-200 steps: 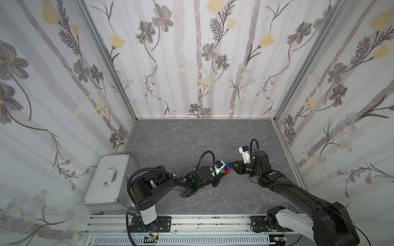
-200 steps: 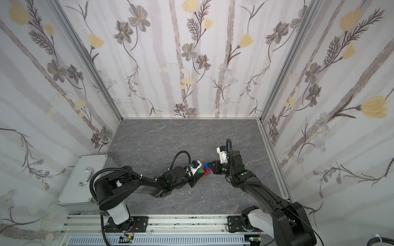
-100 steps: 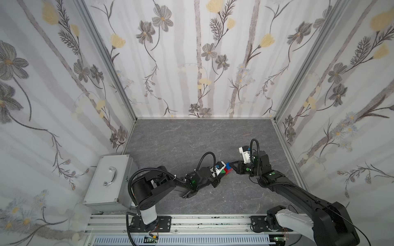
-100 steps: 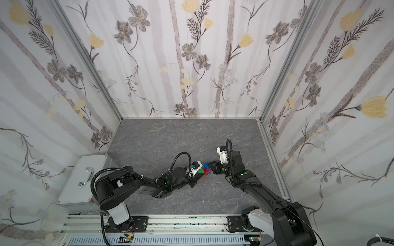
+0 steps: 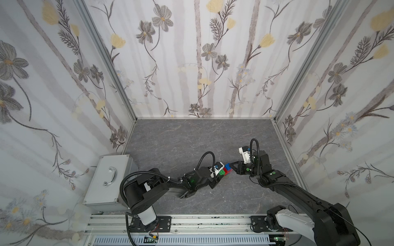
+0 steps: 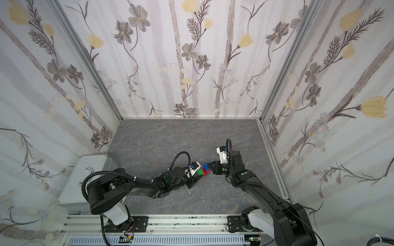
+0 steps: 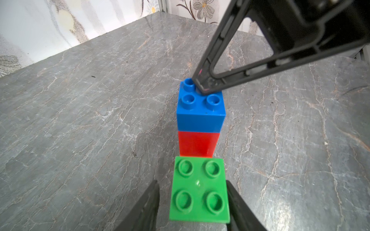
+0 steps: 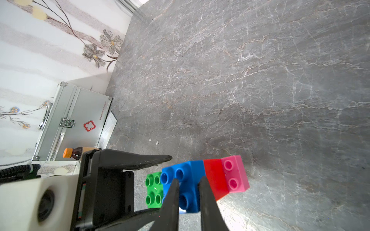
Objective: Assemble the number 4 with lego
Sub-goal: Assemble the lego brick with the lego brick.
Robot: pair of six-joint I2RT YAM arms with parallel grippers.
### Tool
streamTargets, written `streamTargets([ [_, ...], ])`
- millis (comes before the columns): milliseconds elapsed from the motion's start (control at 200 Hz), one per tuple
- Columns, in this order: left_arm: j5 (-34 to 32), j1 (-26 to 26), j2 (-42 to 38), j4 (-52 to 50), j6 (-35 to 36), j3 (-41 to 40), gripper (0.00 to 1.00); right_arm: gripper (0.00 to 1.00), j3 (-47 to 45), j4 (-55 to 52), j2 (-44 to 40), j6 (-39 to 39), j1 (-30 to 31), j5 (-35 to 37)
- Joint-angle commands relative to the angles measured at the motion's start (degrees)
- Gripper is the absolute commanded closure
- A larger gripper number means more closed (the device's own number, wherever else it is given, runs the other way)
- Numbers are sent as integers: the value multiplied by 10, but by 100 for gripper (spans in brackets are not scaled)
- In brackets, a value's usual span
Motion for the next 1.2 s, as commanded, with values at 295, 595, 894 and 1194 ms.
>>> streamTargets([
  [295,35,4,8,-2,-11,17,79,78,10,-145,-5,7,3,-6],
  [595,46,13,7,-10,-6,14,80,40,71,-179,-30,4,1,3],
  [894,80,36,5,-8,-26,12,79,12,104,-194,-57,8,-2,53],
  [1194,83,37,3,-9,-27,14,78,19,77,-170,-36,-27,-1,-18],
])
